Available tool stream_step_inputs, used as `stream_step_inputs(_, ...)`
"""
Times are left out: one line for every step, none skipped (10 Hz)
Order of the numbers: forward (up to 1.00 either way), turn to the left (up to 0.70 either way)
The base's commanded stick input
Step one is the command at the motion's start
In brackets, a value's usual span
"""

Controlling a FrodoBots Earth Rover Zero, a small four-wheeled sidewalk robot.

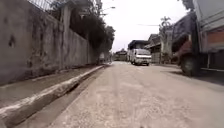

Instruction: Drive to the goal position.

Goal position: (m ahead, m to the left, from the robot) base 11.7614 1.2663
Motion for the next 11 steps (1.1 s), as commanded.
stream_step_inputs(0.7, 0.0)
stream_step_inputs(0.7, 0.0)
stream_step_inputs(0.7, 0.0)
stream_step_inputs(0.7, 0.0)
stream_step_inputs(0.7, 0.0)
stream_step_inputs(0.7, 0.0)
stream_step_inputs(0.7, 0.0)
stream_step_inputs(0.7, 0.0)
stream_step_inputs(0.7, 0.0)
stream_step_inputs(0.7, 0.0)
stream_step_inputs(0.7, 0.0)
